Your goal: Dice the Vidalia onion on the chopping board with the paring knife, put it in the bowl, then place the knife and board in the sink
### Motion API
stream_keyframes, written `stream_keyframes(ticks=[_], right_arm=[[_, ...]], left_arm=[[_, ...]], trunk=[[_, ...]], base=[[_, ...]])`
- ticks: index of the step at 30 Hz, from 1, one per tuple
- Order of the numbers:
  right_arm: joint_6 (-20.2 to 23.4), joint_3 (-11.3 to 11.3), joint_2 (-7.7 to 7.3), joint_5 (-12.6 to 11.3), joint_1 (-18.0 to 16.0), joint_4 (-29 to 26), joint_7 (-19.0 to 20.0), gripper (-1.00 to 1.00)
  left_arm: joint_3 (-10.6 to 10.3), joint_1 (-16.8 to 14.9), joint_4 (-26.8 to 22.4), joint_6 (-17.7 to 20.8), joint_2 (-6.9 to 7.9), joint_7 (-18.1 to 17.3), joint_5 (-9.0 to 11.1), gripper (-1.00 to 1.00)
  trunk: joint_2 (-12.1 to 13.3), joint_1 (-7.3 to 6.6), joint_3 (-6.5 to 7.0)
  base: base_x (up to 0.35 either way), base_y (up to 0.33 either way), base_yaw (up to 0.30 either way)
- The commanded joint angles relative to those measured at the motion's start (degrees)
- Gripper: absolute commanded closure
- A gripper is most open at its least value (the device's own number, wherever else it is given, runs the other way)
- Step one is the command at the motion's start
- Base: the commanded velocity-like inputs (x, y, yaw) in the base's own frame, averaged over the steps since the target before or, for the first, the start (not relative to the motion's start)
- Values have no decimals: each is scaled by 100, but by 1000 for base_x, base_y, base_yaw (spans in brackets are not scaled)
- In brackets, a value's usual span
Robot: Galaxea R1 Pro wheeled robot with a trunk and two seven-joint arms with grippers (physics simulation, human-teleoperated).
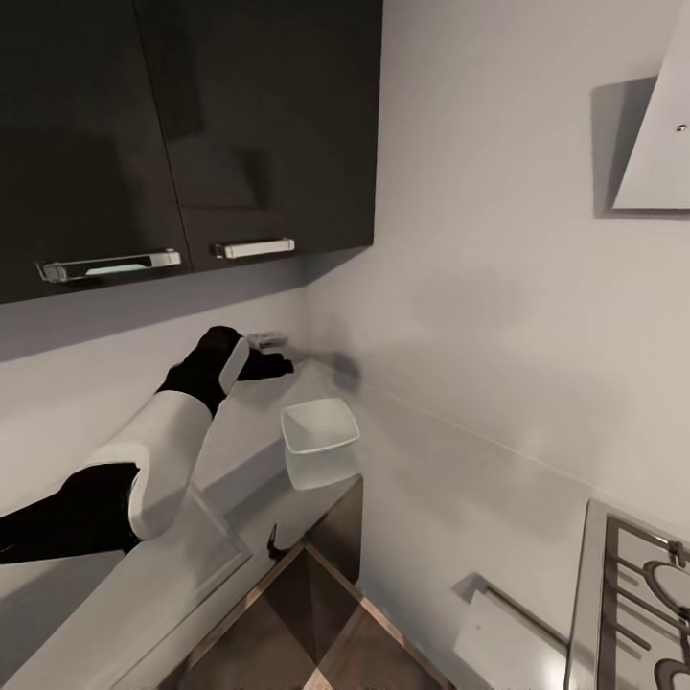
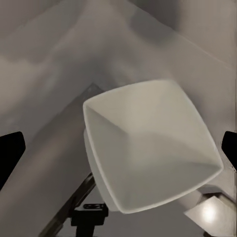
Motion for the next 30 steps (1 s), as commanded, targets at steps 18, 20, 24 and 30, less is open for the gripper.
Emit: stream_keyframes(ticks=[18, 20, 24, 30], right_arm=[[-32, 4, -1, 1, -6, 14, 0, -100], [-34, 4, 2, 1, -6, 14, 0, -100], [-35, 4, 1, 1, -6, 14, 0, -100], [-35, 4, -1, 1, -6, 14, 0, -100]], left_arm=[[325, -5, 868, 16, -74, 6, 5, -100], [326, -5, 922, -16, -75, 8, 4, -100], [326, -5, 1021, -170, -77, 16, 6, -100], [326, 0, 1189, -368, -77, 31, 3, -100]], trunk=[[-13, 3, -149], [-13, 3, -163], [-13, 3, -190], [-13, 3, -222]], base=[[0, 0, 0], [0, 0, 0], [0, 0, 0], [0, 0, 0]])
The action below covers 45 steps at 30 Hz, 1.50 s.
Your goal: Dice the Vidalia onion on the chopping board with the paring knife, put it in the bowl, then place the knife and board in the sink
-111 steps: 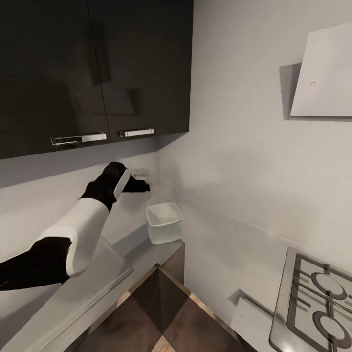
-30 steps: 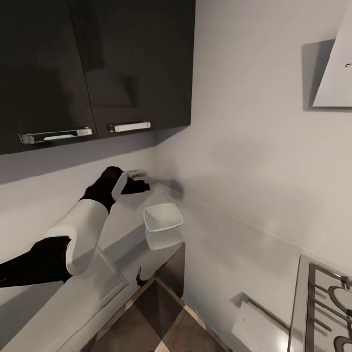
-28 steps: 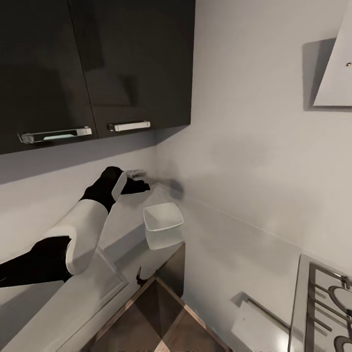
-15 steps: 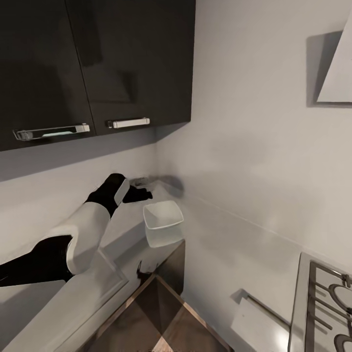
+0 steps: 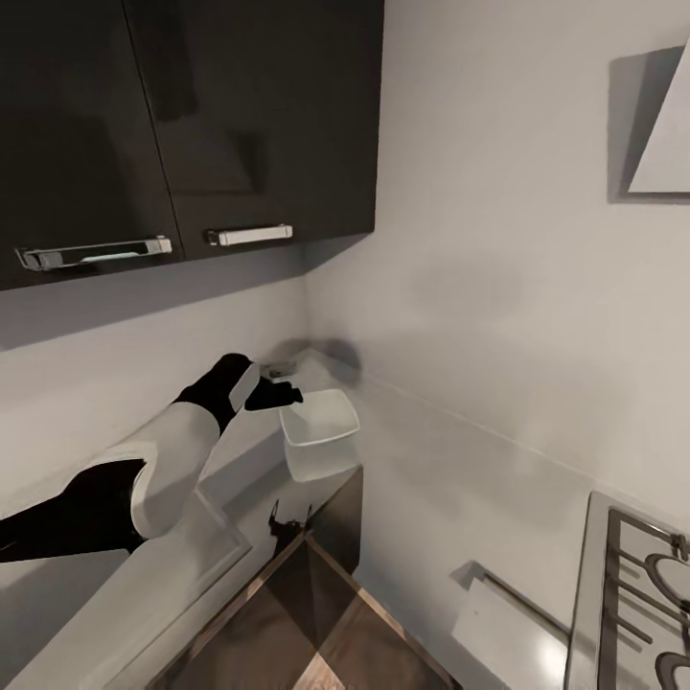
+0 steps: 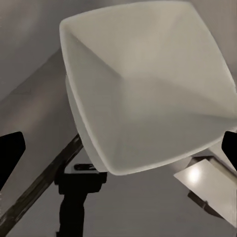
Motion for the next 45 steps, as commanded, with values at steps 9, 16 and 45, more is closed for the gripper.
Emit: stream_keyframes(ticks=[9, 16, 45], right_arm=[[-32, 4, -1, 1, -6, 14, 1, -100], [-31, 4, 1, 1, -6, 17, 1, -100], [-34, 4, 2, 1, -6, 49, 1, -100]], left_arm=[[32, 11, 441, -602, -3, 350, 1, -100], [27, 17, 557, -838, -15, 371, 1, -100], [50, 20, 705, -1422, -39, 381, 10, -100]], trunk=[[-12, 3, -48], [-12, 3, -73], [-12, 3, -171]], base=[[0, 0, 0], [0, 0, 0], [0, 0, 0]])
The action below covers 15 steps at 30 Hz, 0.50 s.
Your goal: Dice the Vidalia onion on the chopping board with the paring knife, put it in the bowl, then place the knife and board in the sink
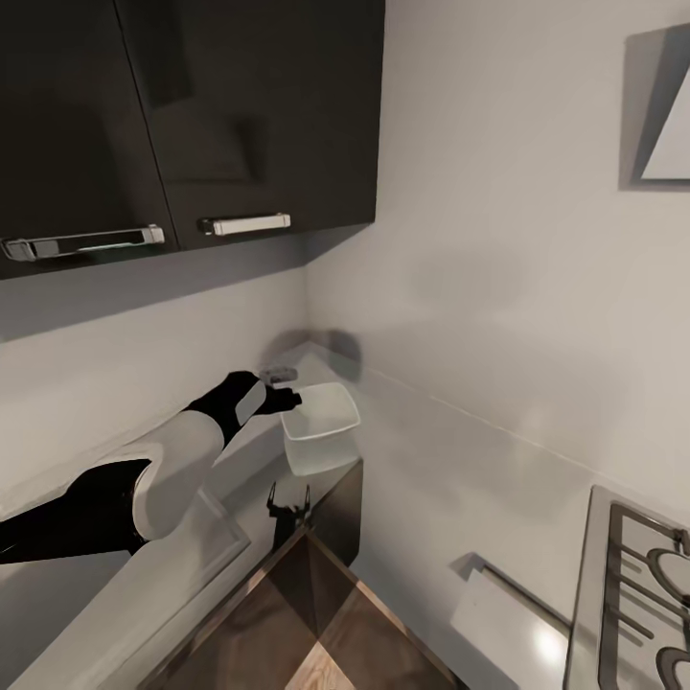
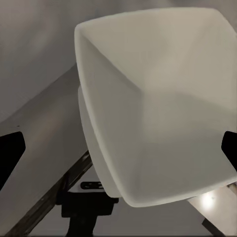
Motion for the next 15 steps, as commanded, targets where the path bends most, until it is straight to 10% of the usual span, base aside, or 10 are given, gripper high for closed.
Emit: stream_keyframes(ticks=[1, 15], right_arm=[[-36, 4, 0, 2, -6, 28, 1, -100], [-37, 4, -2, 2, -6, 50, 1, -100]], left_arm=[[46, -2, 6, 30, -5, 31, 6, -100], [72, 3, 273, 26, -5, 24, 6, -100]], trunk=[[-12, 3, -17], [-12, 3, -129]], base=[[0, 0, 0], [0, 0, 0]])
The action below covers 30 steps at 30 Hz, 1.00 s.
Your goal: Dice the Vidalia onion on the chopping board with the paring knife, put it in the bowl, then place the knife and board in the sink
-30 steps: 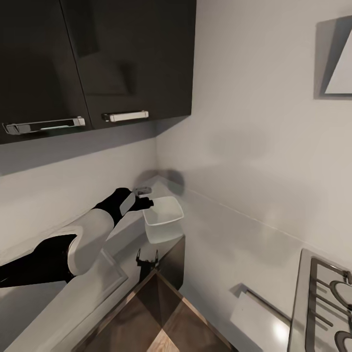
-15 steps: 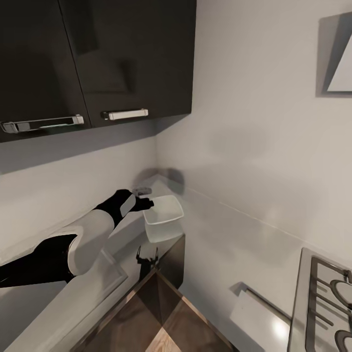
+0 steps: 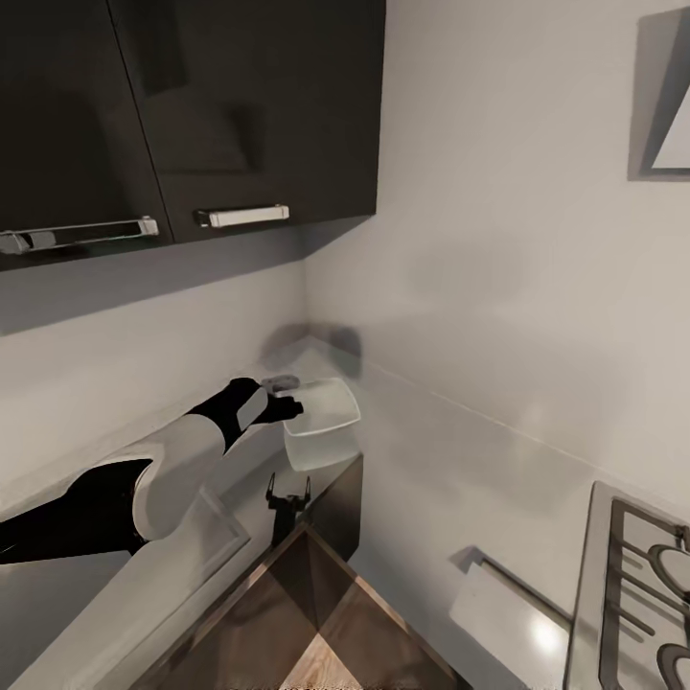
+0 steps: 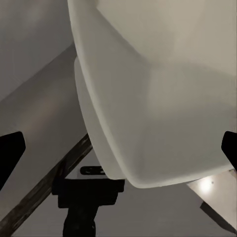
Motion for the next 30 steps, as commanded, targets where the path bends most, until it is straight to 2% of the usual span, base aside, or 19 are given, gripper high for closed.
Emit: stream_keyframes(ticks=[1, 22, 26, 30], right_arm=[[-36, 4, 0, 1, -6, 15, 2, -100], [-36, 4, 0, 1, -6, 15, 1, -100], [-35, 4, 1, 1, -6, 15, 1, -100], [-36, 4, 0, 1, -6, 15, 3, -100]], left_arm=[[47, -3, -4, 31, -4, 35, 6, -100], [57, -3, -10, 16, -4, 38, 6, -100], [68, -3, -10, -140, 1, 40, 6, -100], [199, -3, -11, -286, 5, 40, 6, -100]], trunk=[[-12, 3, -19], [-12, 3, -187], [-12, 3, -217], [-12, 3, -247]], base=[[0, 0, 0], [0, 0, 0], [0, 0, 0], [0, 0, 0]])
